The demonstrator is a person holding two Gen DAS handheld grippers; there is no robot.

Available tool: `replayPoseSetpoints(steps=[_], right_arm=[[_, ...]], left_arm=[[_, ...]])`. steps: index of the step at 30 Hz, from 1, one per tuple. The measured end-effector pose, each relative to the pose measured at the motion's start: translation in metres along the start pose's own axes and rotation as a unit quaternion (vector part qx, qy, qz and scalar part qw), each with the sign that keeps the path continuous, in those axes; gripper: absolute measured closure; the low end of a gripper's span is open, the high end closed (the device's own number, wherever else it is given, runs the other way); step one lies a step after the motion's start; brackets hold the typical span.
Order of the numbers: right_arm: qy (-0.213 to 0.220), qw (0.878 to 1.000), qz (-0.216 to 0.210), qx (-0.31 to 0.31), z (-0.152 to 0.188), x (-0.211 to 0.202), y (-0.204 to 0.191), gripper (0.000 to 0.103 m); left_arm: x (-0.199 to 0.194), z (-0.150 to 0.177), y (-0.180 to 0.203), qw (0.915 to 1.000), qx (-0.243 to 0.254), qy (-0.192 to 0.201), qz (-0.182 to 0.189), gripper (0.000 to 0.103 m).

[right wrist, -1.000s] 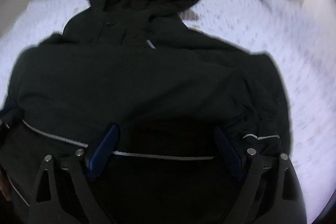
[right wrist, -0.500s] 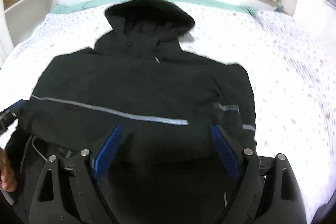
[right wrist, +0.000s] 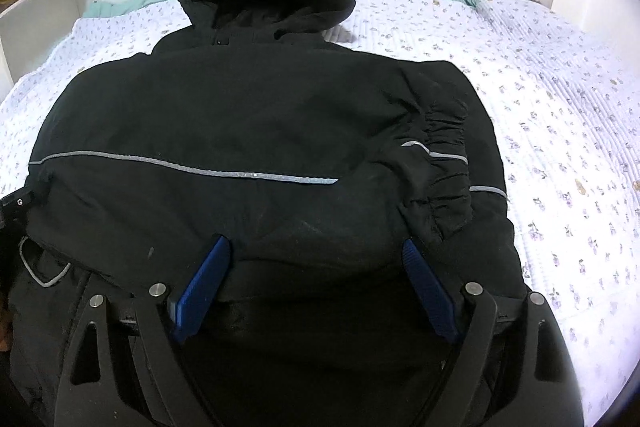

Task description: Fold large clothes

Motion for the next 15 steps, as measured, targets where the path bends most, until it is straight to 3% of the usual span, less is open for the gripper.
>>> replayPoseSetpoints(steps=[4, 9, 13, 15], right_arm=[[0.017, 1.000, 0.002, 0.009, 0.003, -0.004, 0.003, 0.011], [0.007, 1.000, 0.004, 0.014, -0.001, 0.000, 0.005, 0.007], [-0.056, 0.998, 0.008, 0.025, -0.014, -0.004, 0.005, 0.007], [-0.094, 0.995, 0.003, 0.031, -0.026, -0.018, 0.009, 0.010]], left_arm=[[-0.005, 0.001, -0.002, 0.9999, -0.004, 0.011, 0.002, 0.033], [-0.004, -0.003, -0.003, 1.0000, -0.004, -0.009, 0.002, 0.032], [-0.022, -0.024, -0.004, 0.9977, 0.000, -0.064, 0.020, 0.032], [-0.041, -0.041, -0.008, 0.9970, -0.001, -0.070, 0.033, 0.032]])
Point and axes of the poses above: each gripper's, at about its wrist camera, not at the fingertips, and x roughly the way its jaws point, y to its right, z to its underside, the point moved 1 cm from there along x, roughly the way its jaws point, and after that the axes turned 11 degrees about x, right-handed, at the moved point
